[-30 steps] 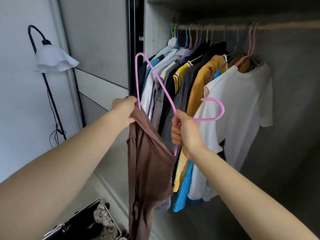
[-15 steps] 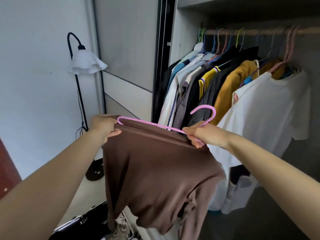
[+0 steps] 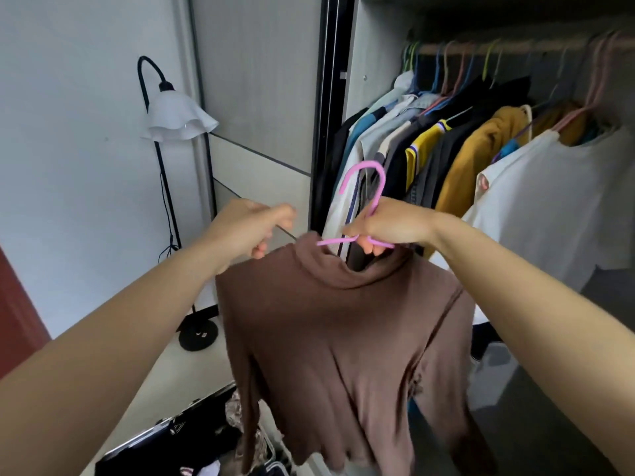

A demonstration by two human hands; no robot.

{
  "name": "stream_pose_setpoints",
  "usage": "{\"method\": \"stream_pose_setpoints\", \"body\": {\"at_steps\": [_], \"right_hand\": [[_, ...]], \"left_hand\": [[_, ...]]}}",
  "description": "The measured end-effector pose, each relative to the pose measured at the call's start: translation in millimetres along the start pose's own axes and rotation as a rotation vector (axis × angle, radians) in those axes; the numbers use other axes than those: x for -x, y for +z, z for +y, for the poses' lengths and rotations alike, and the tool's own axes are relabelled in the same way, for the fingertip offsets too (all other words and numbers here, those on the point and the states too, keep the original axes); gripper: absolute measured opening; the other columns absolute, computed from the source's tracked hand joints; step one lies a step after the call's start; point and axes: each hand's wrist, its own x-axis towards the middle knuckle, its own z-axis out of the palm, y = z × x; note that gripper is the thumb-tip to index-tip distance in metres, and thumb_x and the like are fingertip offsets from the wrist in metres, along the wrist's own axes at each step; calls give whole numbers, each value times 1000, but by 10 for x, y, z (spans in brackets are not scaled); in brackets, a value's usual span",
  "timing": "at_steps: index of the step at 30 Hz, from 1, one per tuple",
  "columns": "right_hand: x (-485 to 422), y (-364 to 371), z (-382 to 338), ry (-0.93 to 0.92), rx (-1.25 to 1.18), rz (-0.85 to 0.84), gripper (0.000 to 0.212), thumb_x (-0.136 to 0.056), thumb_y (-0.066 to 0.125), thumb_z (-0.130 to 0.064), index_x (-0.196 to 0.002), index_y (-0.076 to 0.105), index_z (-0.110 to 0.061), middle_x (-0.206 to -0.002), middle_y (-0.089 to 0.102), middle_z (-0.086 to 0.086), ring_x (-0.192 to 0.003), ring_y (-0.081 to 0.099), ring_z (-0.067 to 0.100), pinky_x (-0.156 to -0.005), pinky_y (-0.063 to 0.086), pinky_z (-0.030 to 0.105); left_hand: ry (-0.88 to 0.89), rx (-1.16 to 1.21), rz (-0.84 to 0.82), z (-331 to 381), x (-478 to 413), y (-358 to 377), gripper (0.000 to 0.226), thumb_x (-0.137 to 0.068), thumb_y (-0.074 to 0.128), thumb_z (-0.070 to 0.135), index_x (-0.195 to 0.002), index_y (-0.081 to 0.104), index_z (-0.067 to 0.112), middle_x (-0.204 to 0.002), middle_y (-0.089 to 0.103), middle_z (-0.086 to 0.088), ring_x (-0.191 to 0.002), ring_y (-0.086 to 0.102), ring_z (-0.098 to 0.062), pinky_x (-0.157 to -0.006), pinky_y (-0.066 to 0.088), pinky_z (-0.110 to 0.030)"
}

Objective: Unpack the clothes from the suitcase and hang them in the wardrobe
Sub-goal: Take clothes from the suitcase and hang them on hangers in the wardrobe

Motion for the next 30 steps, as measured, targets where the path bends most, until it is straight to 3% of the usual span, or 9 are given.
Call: {"method": "stream_pose_setpoints", "body": {"at_steps": [3, 5, 8, 11, 13, 17, 20, 25, 30], "right_hand": [[31, -102, 86, -41, -16, 38, 37, -93, 58, -27, -61, 64, -8, -50, 59, -1, -52, 55, 12, -58, 44, 23], [36, -71, 124, -66, -27, 32, 37, -93, 57, -25, -61, 64, -8, -48, 58, -3, -53, 54, 13, -56, 44, 22], [31, -48, 136, -106, -114, 78, 41, -96, 57, -26, -57, 60, -13, -49, 57, -5, -55, 53, 13, -54, 44, 18], [79, -92, 184, -159, -228, 150, 38, -91, 65, -38, -66, 66, -10, -59, 62, -3, -62, 57, 11, -61, 48, 17], [144, -137, 311, -168, -311, 134, 29, -82, 74, -40, -88, 73, -11, -77, 68, -4, -76, 62, 8, -75, 48, 20], [323, -119, 863, -36, -137, 102, 14, -79, 80, -27, -90, 77, -19, -87, 75, -6, -81, 70, 6, -81, 52, 25], [452, -85, 1067, 72, -146, 203, 24, -80, 77, -35, -88, 80, -12, -86, 76, -1, -79, 71, 11, -80, 57, 27], [642, -268, 1197, 182, 1, 149, 19, -79, 80, -29, -91, 80, -15, -86, 76, -3, -81, 68, 9, -85, 54, 33], [858, -346, 811, 98, -55, 45, 23, -80, 78, -32, -101, 75, -23, -94, 73, -12, -87, 66, 0, -83, 50, 20]], "left_hand": [[196, -113, 4, -42, 13, -123, 21, -87, 62, 45, -91, 74, 29, -83, 63, 17, -80, 57, 0, -75, 46, -22], [260, -322, -142, -132, 24, -126, 24, -88, 59, 51, -98, 71, 32, -96, 65, 21, -92, 57, 3, -83, 43, -21], [319, -477, -251, -351, -17, 103, 34, -88, 58, 54, -71, 61, 24, -66, 59, 13, -65, 55, -6, -66, 41, -28], [451, -483, -14, -421, -95, 274, 55, -89, 57, 53, -57, 45, 11, -48, 42, 2, -49, 43, -16, -54, 33, -33], [521, -463, 112, -417, -141, 245, 54, -90, 57, 52, -56, 44, 12, -48, 43, 1, -49, 45, -18, -53, 35, -35], [506, -332, 192, -464, -231, 63, 46, -91, 57, 50, -66, 62, 11, -58, 60, -6, -58, 57, -22, -60, 44, -37], [444, -274, 159, -595, -335, 13, 45, -90, 58, 48, -71, 66, 8, -60, 62, -12, -59, 59, -28, -59, 44, -39], [434, -186, 68, -611, -390, 141, 48, -89, 61, 45, -68, 59, 2, -55, 53, -12, -52, 49, -23, -55, 36, -34], [463, -178, -14, -508, -304, 419, 43, -91, 61, 38, -62, 54, 7, -54, 49, -7, -53, 46, -20, -56, 33, -33]]}}
